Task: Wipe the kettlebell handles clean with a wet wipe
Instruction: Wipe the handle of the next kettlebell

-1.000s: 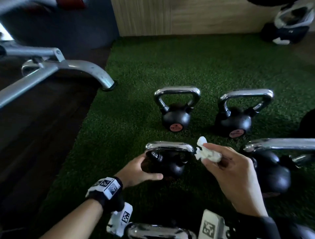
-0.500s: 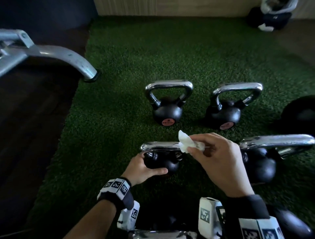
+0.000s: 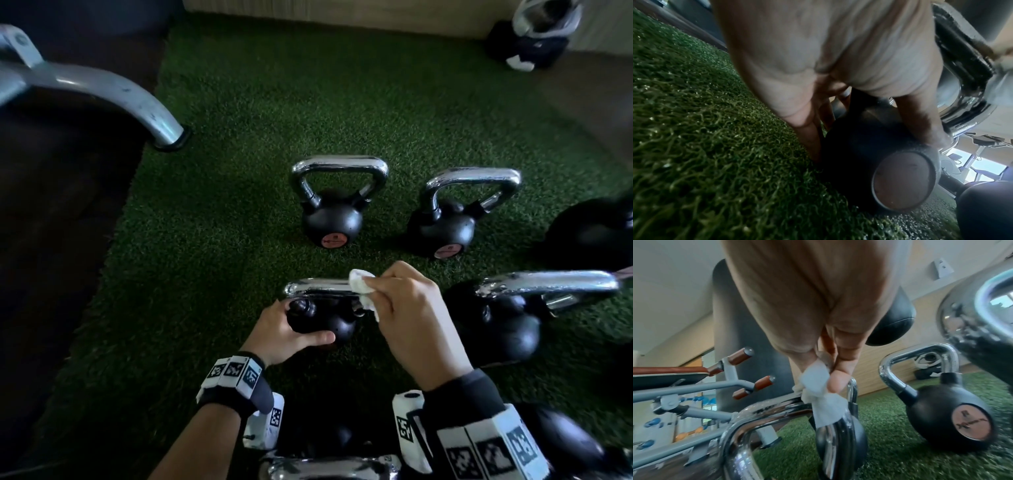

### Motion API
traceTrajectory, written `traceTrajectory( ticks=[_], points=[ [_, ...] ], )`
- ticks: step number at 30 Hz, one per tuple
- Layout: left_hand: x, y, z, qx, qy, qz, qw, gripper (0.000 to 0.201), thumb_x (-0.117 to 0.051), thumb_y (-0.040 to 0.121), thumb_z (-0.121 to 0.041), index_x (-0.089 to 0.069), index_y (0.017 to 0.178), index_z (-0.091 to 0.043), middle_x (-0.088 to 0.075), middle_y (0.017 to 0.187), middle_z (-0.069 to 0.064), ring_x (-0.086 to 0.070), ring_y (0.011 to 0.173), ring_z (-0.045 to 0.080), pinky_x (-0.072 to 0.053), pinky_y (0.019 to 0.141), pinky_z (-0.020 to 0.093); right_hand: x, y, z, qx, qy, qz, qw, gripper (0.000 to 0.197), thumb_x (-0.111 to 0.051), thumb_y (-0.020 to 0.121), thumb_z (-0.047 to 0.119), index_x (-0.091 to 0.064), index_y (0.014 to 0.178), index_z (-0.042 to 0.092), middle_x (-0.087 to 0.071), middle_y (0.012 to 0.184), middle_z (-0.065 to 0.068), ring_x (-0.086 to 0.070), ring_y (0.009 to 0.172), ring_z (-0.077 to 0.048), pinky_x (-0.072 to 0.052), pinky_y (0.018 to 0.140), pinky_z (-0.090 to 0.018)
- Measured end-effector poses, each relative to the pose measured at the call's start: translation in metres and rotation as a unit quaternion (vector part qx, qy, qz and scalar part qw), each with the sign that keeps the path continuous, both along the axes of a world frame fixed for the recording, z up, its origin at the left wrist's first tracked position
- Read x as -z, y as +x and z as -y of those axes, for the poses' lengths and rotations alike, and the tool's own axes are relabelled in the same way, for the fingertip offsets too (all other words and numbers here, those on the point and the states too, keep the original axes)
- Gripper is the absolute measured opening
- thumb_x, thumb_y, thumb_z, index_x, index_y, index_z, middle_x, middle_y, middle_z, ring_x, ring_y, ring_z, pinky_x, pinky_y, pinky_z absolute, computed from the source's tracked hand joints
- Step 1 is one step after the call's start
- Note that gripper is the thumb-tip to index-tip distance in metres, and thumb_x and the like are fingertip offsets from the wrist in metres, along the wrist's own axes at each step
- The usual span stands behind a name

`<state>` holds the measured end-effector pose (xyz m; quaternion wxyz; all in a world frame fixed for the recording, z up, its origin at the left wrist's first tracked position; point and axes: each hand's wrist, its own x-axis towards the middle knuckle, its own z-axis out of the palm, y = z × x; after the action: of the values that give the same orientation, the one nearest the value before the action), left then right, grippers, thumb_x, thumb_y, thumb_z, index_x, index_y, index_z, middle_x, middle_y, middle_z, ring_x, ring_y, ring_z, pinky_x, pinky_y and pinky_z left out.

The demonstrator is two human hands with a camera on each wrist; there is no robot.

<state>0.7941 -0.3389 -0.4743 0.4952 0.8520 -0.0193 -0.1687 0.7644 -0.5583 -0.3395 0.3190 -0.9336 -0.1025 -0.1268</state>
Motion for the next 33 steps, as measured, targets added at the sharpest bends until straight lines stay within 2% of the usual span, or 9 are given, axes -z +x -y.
traceTrajectory(
  ticks=[8,11,15,19,21,23,26,30,33],
  points=[
    [-0.001,-0.002,-0.001,-0.008,0.005,0.005,1.000,0.085,-0.089,0.048,-0.075,-0.069,0.121,-0.036,-0.071,0.119,-0.019,-0.063,0.115,-0.003,-0.048,0.109,0.029,0.013,0.000,0.010,0.030,0.033,0.008,0.999,0.020,-0.072,0.091,0.000,-0.082,0.100,0.014,-0.062,0.084,0.007,-0.059,0.071,0.003,-0.041,0.067,-0.004],
    [-0.007,-0.006,0.000,-0.021,-0.010,-0.003,1.000,0.080,-0.092,0.051,-0.066,-0.068,0.120,-0.035,-0.072,0.115,-0.020,-0.063,0.111,-0.007,-0.047,0.106,0.023,0.026,0.001,0.024,0.067,0.041,-0.041,0.996,0.016,-0.072,0.092,0.007,-0.082,0.096,0.018,-0.069,0.083,0.005,-0.066,0.075,-0.008,-0.048,0.067,-0.017],
    [-0.011,-0.008,0.001,-0.029,-0.004,-0.010,1.000,0.081,-0.092,0.050,-0.066,-0.067,0.121,-0.035,-0.072,0.115,-0.021,-0.063,0.112,-0.005,-0.046,0.104,0.021,0.019,0.004,0.027,0.064,0.105,-0.076,0.989,0.016,-0.073,0.092,0.011,-0.083,0.097,0.023,-0.073,0.082,0.013,-0.067,0.072,0.008,-0.046,0.066,-0.005],
    [-0.013,-0.009,0.002,-0.030,-0.004,-0.019,0.999,0.082,-0.091,0.051,-0.067,-0.064,0.122,-0.037,-0.070,0.117,-0.022,-0.062,0.114,-0.005,-0.045,0.106,0.022,0.038,0.008,0.032,0.079,0.232,-0.188,0.951,0.031,-0.066,0.095,0.003,-0.080,0.089,0.030,-0.079,0.076,0.003,-0.076,0.067,-0.013,-0.063,0.071,-0.033],
    [-0.011,-0.009,0.003,-0.038,0.001,-0.018,0.999,0.085,-0.090,0.049,-0.070,-0.063,0.124,-0.039,-0.070,0.118,-0.024,-0.061,0.116,-0.006,-0.045,0.108,0.024,0.051,0.012,0.033,0.077,0.280,-0.218,0.932,0.030,-0.066,0.096,0.003,-0.080,0.086,0.028,-0.079,0.078,-0.003,-0.077,0.071,-0.021,-0.062,0.072,-0.033],
    [-0.005,-0.009,0.001,-0.044,0.019,-0.033,0.998,0.096,-0.087,0.047,-0.077,-0.060,0.131,-0.039,-0.068,0.122,-0.024,-0.060,0.118,-0.004,-0.047,0.109,0.028,0.065,0.016,0.032,0.064,0.280,-0.240,0.928,0.029,-0.066,0.095,0.001,-0.080,0.084,0.024,-0.080,0.080,-0.003,-0.075,0.071,-0.018,-0.060,0.072,-0.031],
    [-0.006,-0.008,0.001,-0.039,0.038,-0.060,0.997,0.103,-0.088,0.044,-0.078,-0.057,0.134,-0.037,-0.067,0.124,-0.022,-0.060,0.118,-0.001,-0.048,0.106,0.029,0.080,0.015,0.031,0.060,0.241,-0.267,0.931,0.019,-0.071,0.089,0.008,-0.077,0.079,0.023,-0.076,0.076,0.000,-0.069,0.071,-0.012,-0.060,0.077,-0.047],
    [-0.014,-0.003,-0.010,0.048,0.088,-0.073,0.992,0.084,-0.092,0.065,-0.038,-0.049,0.137,-0.037,-0.056,0.132,-0.018,-0.053,0.126,0.005,-0.042,0.111,0.029,0.072,0.013,0.044,0.066,0.202,-0.262,0.941,0.012,-0.080,0.087,0.022,-0.077,0.084,0.033,-0.076,0.079,0.000,-0.068,0.073,-0.014,-0.058,0.077,-0.044],
    [-0.019,0.002,-0.031,0.043,0.027,-0.039,0.998,0.073,-0.069,0.071,0.004,-0.054,0.133,-0.031,-0.063,0.132,-0.004,-0.061,0.126,0.019,-0.050,0.102,0.027,0.049,0.011,0.060,0.085,0.154,-0.215,0.961,0.007,-0.083,0.083,0.027,-0.080,0.087,0.032,-0.077,0.081,0.008,-0.072,0.078,-0.011,-0.056,0.074,-0.035]
  ],
)
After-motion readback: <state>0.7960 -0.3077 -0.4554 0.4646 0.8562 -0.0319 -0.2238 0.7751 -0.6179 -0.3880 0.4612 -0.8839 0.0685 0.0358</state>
